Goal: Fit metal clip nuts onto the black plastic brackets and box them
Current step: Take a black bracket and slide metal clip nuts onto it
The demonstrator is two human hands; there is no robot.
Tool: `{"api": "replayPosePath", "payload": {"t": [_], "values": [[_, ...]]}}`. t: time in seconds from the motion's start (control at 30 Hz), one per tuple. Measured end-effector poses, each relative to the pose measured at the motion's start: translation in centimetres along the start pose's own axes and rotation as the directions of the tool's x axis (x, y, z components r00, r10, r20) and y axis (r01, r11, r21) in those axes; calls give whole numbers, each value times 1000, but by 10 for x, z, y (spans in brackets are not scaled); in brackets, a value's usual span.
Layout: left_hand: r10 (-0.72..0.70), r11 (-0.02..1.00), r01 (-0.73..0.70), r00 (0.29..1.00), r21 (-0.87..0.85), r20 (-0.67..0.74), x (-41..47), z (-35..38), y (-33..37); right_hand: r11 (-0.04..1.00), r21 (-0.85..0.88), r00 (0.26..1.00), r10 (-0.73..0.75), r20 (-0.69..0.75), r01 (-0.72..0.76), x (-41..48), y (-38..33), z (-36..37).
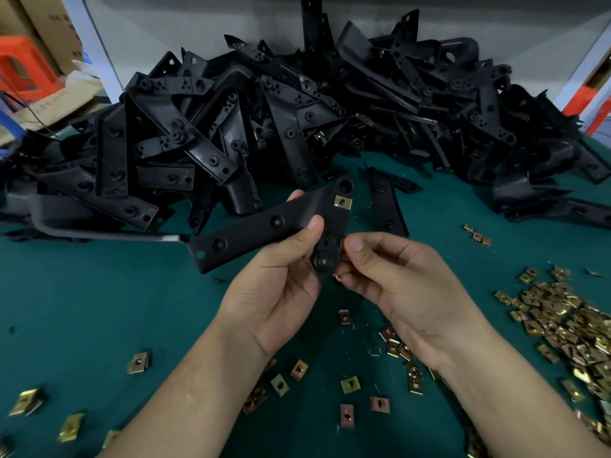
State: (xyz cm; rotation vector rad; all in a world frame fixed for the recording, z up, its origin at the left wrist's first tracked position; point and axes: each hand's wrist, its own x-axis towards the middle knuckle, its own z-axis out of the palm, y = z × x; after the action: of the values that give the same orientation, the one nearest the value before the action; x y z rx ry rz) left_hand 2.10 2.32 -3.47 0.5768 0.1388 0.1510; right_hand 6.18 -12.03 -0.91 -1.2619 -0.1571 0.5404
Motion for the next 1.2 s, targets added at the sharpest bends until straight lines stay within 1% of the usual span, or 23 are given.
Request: {"api": "replayPosePath", "payload": {"t": [0.13, 0.27, 0.33, 0.43, 0.6, 0.7, 0.9, 0.97, 1.07, 1.13, 1.2], "values": [[7, 1000, -7, 1000, 22, 2, 0, -1, 0, 997, 73, 999, 11, 34, -13, -2, 0, 2], [18, 999, -18, 1000, 39, 11, 0, -2, 3, 997, 72, 996, -1, 92, -5, -3, -3, 3], [22, 998, -23, 999, 58, 24, 0, -2, 3, 999, 53, 995, -2, 97, -3, -3, -5, 2], [17, 995, -22, 999, 98, 48, 0, -3, 1, 1000, -23, 997, 13, 69, -11, -4, -6, 1], [-36, 994, 23, 993, 109, 115, -2, -3, -1, 998, -35, 994, 49, 101, -46, -5, -10, -1], [-53, 991, 37, 991, 128, 123, -3, -3, -5, 996, -39, 987, 79, 143, -74, -7, -10, -3], [-126, 988, 110, 979, 108, 160, -5, -2, -5, 989, -16, 966, 146, 215, -146, -8, -12, -9], [-134, 987, 116, 976, 114, 172, -6, -1, -4, 990, -2, 962, 138, 234, -141, -7, -11, -8], [-110, 989, 89, 976, 116, 186, -6, 0, -4, 992, 36, 965, 112, 238, -124, -6, -8, -5], [-83, 988, 58, 981, 143, 175, -5, -1, -3, 994, 72, 978, 70, 197, -86, -4, -6, -4], [-57, 983, 31, 988, 183, 142, -3, -2, -3, 997, 78, 989, 5, 148, -17, -2, -4, -4]]}}
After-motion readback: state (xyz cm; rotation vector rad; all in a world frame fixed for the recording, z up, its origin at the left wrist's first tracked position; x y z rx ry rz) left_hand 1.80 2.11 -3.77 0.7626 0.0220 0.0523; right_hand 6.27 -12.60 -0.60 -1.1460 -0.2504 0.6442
